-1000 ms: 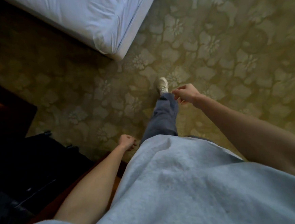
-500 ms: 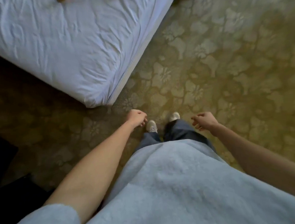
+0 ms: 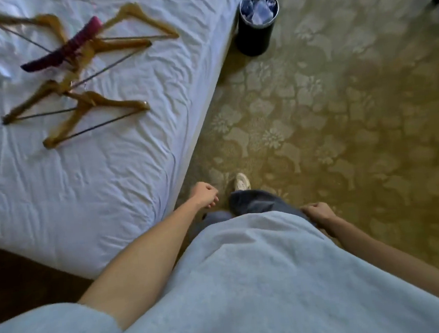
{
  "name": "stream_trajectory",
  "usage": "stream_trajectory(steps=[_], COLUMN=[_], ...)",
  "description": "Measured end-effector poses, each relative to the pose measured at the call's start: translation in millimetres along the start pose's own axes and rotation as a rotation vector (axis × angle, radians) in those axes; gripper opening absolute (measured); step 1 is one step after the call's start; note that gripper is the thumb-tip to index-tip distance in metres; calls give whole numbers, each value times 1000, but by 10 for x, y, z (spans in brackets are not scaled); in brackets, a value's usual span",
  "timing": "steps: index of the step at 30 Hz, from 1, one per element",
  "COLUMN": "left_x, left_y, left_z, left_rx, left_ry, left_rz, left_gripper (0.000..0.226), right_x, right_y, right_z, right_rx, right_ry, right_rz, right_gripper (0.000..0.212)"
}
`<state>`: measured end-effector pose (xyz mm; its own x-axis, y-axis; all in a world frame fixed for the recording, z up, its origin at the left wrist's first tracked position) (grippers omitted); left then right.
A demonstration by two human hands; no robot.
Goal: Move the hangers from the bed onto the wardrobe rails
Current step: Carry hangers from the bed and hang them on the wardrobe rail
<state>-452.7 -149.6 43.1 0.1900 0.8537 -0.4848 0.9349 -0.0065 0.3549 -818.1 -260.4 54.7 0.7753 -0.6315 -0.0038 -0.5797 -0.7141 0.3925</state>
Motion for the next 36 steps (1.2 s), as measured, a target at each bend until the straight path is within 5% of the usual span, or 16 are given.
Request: stream_trajectory(steps=[6,17,36], left_x=[-202,-640,-3108], left_y=[848,1888,3796], left_z=[386,1566,3615], left_rx=[-164,-193,-358], left_ry=[145,253,223], left_rz=[-93,-263,-643], left_gripper=[25,24,22], right_x=[2411,6123,8815], right_y=[193,-95,876], right_z=[-171,-703,438], right_rx=[55,146,44], right_ry=[233,617,407], right_rz=[-35,-315,-795], right_gripper=[24,22,21])
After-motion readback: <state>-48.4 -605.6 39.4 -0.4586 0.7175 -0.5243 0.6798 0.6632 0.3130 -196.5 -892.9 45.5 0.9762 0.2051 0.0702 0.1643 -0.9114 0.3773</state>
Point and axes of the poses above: each hand's wrist, its own z-axis towards the middle knuckle, its own y-axis out of the back of the hand, x = y × z, the point moved 10 cm from there along z, towards the middle knuckle, and after that the axes turned 10 degrees about -y, right-handed, at the moved point
